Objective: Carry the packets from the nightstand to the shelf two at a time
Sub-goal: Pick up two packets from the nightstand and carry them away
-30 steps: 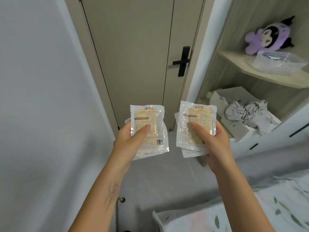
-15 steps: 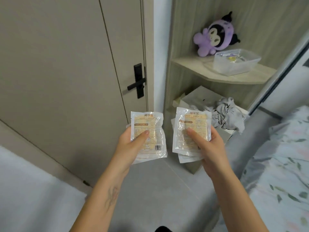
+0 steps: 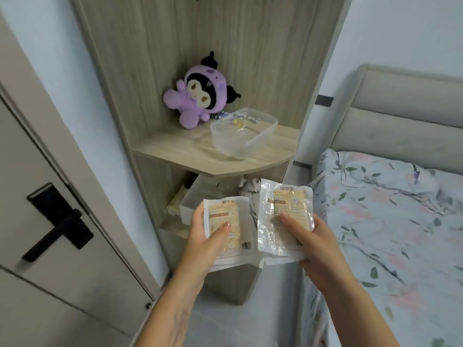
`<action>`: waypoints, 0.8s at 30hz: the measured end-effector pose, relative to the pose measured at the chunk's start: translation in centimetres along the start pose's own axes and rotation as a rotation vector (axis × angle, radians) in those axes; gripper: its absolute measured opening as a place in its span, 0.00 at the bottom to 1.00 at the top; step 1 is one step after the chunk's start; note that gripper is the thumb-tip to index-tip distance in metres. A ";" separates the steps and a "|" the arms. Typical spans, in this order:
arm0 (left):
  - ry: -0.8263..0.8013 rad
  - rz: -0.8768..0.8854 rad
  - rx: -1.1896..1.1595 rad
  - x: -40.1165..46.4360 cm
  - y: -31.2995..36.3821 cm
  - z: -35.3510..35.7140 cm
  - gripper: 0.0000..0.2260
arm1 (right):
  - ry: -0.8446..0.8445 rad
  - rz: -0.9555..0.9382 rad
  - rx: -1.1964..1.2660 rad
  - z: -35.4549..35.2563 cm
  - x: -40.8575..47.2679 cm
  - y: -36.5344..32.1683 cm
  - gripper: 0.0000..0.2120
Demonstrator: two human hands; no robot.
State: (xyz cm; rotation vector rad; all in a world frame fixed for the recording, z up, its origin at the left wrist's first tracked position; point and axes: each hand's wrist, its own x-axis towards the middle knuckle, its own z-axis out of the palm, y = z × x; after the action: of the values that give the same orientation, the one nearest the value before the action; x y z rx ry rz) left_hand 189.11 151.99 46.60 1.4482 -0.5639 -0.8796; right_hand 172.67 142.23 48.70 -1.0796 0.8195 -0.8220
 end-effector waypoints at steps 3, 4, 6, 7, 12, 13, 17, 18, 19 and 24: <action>-0.010 -0.004 -0.017 5.4 1.7 2.1 0.28 | -0.032 0.018 0.007 0.1 4.9 -2.2 0.17; -0.011 -0.007 -0.024 7.0 2.3 2.7 0.29 | -0.045 0.016 0.009 0.4 6.4 -3.1 0.17; -0.015 -0.017 -0.057 9.7 3.7 3.6 0.26 | -0.048 -0.015 -0.036 1.1 9.2 -4.1 0.15; -0.024 -0.019 -0.085 10.9 4.5 4.0 0.22 | -0.042 -0.046 -0.079 1.6 10.5 -4.4 0.13; -0.056 -0.053 -0.282 15.7 7.7 5.4 0.14 | -0.046 -0.172 -0.224 4.6 16.0 -4.8 0.10; -0.068 -0.053 -0.295 16.8 8.1 5.6 0.18 | -0.075 -0.207 -0.255 5.2 17.1 -4.7 0.11; -0.103 -0.038 -0.309 20.5 9.8 6.1 0.15 | -0.085 -0.313 -0.320 7.5 20.3 -5.3 0.16; -0.128 -0.048 -0.316 21.3 10.2 6.2 0.14 | -0.094 -0.321 -0.293 8.0 21.0 -5.6 0.18; -0.154 -0.051 -0.314 22.1 10.6 6.2 0.14 | -0.100 -0.317 -0.272 8.2 21.7 -5.9 0.20; -0.202 -0.016 -0.243 25.5 12.1 6.3 0.17 | -0.111 -0.287 -0.366 8.4 24.6 -7.2 0.20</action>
State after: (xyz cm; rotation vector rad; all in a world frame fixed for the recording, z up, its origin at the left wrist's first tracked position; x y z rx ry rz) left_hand 201.05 126.83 54.51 1.1536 -0.5739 -1.0763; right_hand 190.14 122.25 53.82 -1.5803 0.7466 -0.8595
